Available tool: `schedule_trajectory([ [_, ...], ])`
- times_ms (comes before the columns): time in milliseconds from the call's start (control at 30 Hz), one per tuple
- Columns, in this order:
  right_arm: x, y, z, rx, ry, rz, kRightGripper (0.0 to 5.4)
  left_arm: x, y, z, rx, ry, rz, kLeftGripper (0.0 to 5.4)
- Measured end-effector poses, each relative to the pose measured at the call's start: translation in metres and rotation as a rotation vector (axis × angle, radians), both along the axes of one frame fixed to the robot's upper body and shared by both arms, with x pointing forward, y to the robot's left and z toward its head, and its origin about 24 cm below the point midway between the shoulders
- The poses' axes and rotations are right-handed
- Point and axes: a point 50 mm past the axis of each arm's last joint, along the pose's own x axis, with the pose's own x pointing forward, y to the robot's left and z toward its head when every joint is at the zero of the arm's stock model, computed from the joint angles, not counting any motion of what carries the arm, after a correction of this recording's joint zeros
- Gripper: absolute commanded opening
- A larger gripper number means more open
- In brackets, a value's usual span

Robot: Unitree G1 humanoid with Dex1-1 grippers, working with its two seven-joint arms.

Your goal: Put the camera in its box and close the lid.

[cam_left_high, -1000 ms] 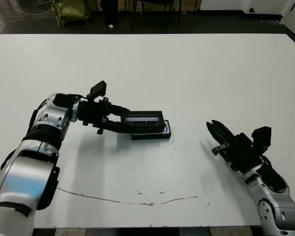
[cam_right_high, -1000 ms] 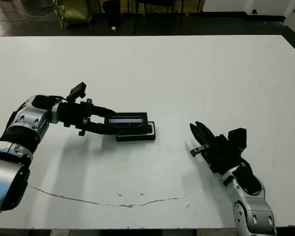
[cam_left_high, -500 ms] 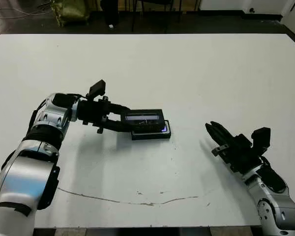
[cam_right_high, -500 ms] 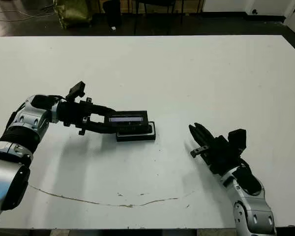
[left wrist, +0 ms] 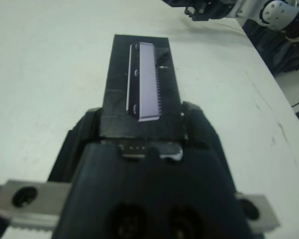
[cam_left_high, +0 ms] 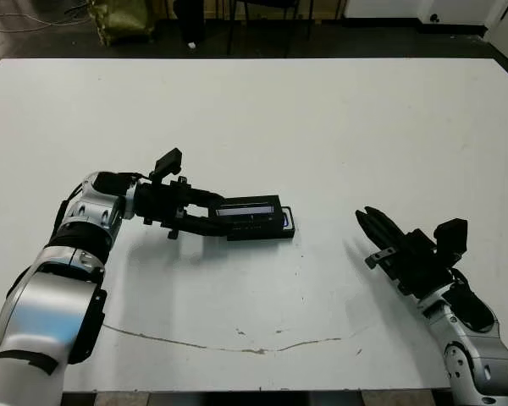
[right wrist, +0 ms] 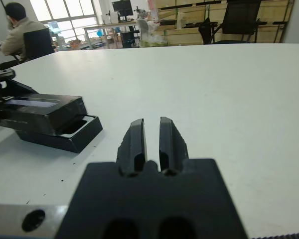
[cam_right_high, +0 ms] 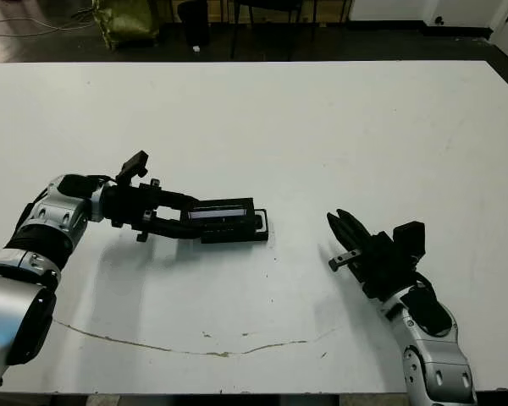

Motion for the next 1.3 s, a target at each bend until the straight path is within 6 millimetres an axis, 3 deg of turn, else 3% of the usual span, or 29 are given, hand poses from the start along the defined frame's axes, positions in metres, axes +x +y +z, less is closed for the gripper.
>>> schedule_trajectory([
  [1300, -0.002, 0.0, 0.0, -0.001, 0.007, -0.009, 0.0, -0.009, -0.009, -0.02, 0.017, -0.025, 0.036, 2.23],
])
